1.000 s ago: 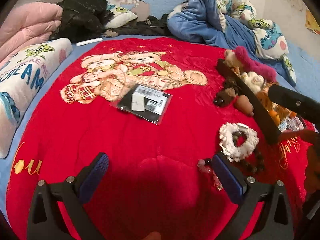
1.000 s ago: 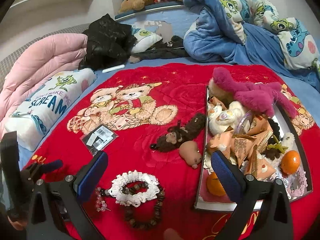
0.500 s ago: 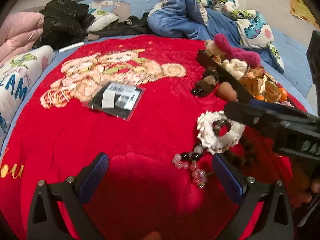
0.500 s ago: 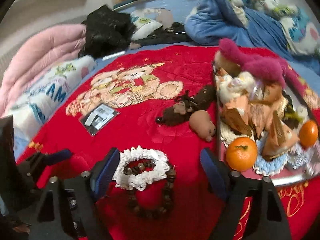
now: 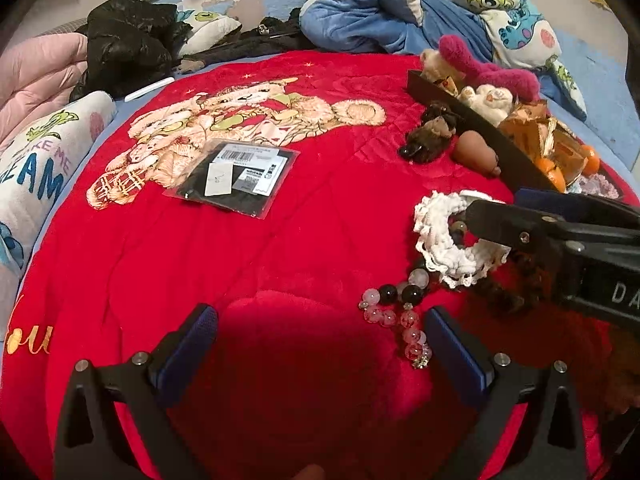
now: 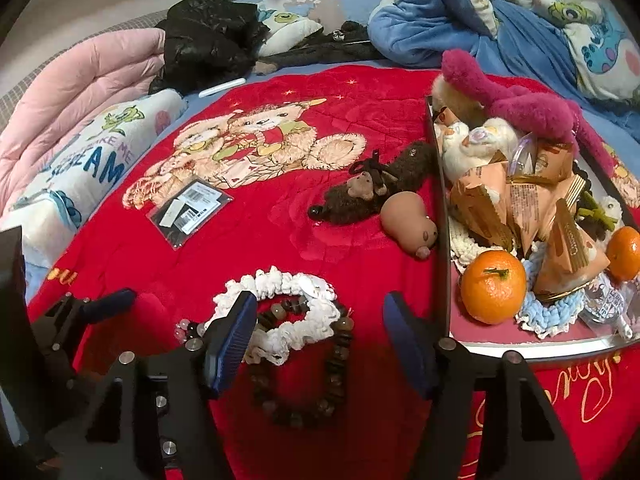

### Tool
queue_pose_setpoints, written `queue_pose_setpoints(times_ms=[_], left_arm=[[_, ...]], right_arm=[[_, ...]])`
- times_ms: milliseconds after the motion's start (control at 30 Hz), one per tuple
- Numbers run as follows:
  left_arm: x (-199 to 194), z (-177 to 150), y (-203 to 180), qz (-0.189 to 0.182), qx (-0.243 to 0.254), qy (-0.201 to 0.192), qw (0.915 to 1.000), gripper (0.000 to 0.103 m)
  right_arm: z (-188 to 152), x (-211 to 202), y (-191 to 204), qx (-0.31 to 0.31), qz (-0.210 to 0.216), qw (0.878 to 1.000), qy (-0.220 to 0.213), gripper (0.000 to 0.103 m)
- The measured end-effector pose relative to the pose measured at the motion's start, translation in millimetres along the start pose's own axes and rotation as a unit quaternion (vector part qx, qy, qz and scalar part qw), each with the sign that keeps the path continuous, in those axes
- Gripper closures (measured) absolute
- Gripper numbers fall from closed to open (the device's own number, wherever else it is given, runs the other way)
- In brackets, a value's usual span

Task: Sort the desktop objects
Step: 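Move the left tool to the pink bead bracelet while the right tool approaches the white scrunchie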

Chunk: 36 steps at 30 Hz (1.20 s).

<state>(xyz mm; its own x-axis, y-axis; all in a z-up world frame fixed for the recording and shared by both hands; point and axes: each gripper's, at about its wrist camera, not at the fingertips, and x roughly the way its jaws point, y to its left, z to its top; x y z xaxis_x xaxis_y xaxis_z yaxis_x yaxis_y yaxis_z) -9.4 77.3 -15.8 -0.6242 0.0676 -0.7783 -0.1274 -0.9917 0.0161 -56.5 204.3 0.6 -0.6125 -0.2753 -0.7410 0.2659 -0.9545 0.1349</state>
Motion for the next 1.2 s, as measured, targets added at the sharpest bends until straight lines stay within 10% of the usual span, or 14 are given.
queue_pose_setpoints(times_ms=[567,900,1200], left_arm=[[0,-2,3,-0.01,-0.003,0.0,0.9999,0.004],[-14,-6,4,-0.021,-0.002,-0.032,0.9993,0.076],[-19,-7,10,-0.037,-0.02,-0.041,0.9983,0.095]], right_arm=[[-1,10,-8,0.027,0.0,1.0,0.014,0.085],[3,-1,-19,0.064,0.027,0.998,-0.009,0.089],[8,-15,-18,0.069,0.044,0.996,-0.036,0.092]])
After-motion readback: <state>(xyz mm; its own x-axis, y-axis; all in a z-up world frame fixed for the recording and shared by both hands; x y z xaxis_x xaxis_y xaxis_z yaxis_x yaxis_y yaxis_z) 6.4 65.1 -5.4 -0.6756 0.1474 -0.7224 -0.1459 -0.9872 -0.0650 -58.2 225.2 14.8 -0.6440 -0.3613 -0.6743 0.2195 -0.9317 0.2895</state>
